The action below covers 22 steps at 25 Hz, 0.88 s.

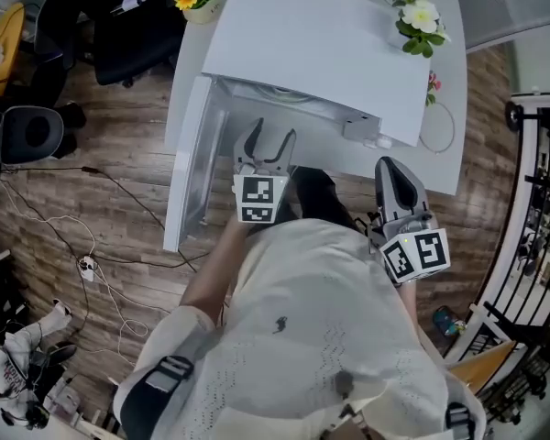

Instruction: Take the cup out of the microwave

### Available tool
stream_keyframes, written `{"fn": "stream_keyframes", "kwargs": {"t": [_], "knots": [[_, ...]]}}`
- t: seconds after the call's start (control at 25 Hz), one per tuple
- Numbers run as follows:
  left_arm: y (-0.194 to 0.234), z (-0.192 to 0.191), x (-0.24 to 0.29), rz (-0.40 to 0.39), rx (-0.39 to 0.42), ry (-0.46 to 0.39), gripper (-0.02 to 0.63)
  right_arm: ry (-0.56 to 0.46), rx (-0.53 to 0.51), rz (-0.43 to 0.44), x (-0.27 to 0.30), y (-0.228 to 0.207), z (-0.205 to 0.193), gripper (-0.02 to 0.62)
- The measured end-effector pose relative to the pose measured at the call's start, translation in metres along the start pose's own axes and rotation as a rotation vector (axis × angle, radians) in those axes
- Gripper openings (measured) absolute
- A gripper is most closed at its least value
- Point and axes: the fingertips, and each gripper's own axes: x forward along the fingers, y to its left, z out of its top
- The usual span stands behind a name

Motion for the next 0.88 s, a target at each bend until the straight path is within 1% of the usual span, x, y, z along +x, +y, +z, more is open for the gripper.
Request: {"fn": "stream_keyframes", "kwargs": {"t": [0.12, 0.28, 0.6, 0.68, 0.8, 0.88], "knots": [[0.007, -0.007, 0.016, 0.012, -0.014, 0.019, 0.270, 0.005, 0.004, -0.014, 0.004, -0.009, 0.000, 0.009], [0.013, -0.012, 0.039, 0.012, -0.009, 0.033, 0.288, 0.014, 0.011, -0.030, 0.011, -0.020, 0.000, 0.009], [0.022, -0.026, 0.076, 0.031, 0.001, 0.077, 0.298, 0.031, 0.023, -0.044, 0.023, -0.036, -0.003, 0.009], [0.025, -0.031, 0.084, 0.042, -0.013, 0.092, 0.298, 0.035, 0.026, -0.045, 0.025, -0.040, -0.004, 0.009], [0.031, -0.038, 0.097, 0.068, -0.055, 0.109, 0.298, 0.042, 0.028, -0.043, 0.030, -0.046, -0.005, 0.009], [0.034, -0.042, 0.105, 0.074, -0.054, 0.119, 0.298, 0.047, 0.029, -0.044, 0.032, -0.049, -0.005, 0.009]]}}
